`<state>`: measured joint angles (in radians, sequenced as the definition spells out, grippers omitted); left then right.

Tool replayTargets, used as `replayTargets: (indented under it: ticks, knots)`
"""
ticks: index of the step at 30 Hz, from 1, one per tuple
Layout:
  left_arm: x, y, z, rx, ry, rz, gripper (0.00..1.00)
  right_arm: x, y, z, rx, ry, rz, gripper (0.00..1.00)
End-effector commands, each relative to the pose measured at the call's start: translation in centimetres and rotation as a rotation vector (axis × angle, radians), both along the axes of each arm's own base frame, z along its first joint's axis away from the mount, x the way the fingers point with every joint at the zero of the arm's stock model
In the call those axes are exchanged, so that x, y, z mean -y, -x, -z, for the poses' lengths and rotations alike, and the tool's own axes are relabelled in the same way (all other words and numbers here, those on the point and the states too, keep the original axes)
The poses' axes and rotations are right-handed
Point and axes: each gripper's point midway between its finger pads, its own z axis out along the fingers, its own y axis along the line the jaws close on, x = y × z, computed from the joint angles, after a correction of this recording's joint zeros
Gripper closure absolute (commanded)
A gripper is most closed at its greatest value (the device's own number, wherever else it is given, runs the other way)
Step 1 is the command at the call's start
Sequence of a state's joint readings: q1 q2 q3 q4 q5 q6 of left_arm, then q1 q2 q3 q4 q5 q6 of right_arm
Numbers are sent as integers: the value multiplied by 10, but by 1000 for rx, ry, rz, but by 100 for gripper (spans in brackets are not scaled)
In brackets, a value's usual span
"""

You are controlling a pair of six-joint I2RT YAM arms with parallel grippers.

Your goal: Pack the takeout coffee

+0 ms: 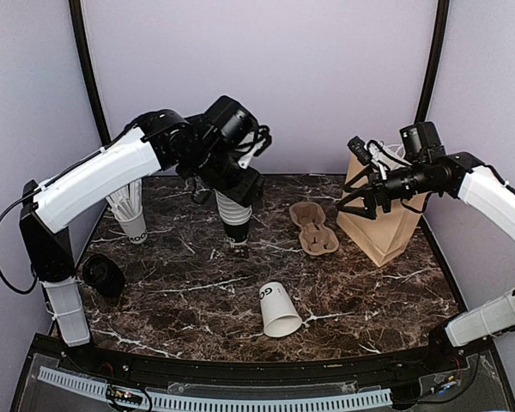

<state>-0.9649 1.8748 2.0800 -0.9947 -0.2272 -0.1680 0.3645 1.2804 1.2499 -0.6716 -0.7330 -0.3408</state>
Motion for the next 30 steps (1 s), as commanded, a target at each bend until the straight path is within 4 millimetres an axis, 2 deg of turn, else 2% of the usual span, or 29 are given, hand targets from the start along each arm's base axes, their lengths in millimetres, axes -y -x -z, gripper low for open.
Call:
replayTargets:
  ticks: [1, 3, 4, 5, 6, 7, 8, 9, 10, 11, 14, 19, 22, 24, 27, 30]
  knots:
    - [-68, -47, -22, -24, 117, -323, 40, -24, 32, 34, 82, 183, -123, 14]
    - [-79, -68, -16, -59, 154, -366, 42, -35, 51, 48, 117, 250, -188, 14]
    - [-86, -80, -19, -76, 189, -382, 44, -39, 58, 54, 128, 275, -212, 15]
    - [-85, -88, -7, -109, 179, -390, 47, -42, 64, 59, 138, 295, -230, 15]
    - [-91, -99, -13, -98, 195, -413, 48, -45, 69, 64, 140, 308, -243, 16]
    - [-97, -109, 1, -121, 164, -443, 49, -47, 73, 68, 138, 312, -254, 16]
    - [-99, -115, -5, -109, 172, -455, 50, -49, 76, 70, 130, 309, -261, 16]
    - [-105, -123, 10, -136, 141, -485, 50, -51, 78, 70, 126, 294, -268, 16]
    - [-106, -127, 8, -136, 150, -489, 51, -52, 81, 71, 118, 283, -271, 16]
    - [-108, -132, 18, -169, 146, -497, 51, -54, 84, 71, 113, 272, -277, 16]
    - [-108, -137, 28, -207, 159, -501, 52, -56, 87, 73, 108, 264, -285, 16]
    - [-96, -135, 40, -262, 176, -440, 53, -55, 84, 81, 110, 275, -270, 17]
    - [-96, -135, 50, -280, 156, -438, 58, -57, 83, 84, 100, 271, -271, 17]
    - [-96, -136, 57, -290, 140, -440, 67, -59, 83, 85, 93, 267, -273, 17]
    - [-97, -137, 65, -297, 119, -439, 85, -60, 82, 84, 90, 268, -270, 17]
    - [-96, -139, 68, -296, 112, -436, 92, -59, 78, 86, 87, 278, -254, 18]
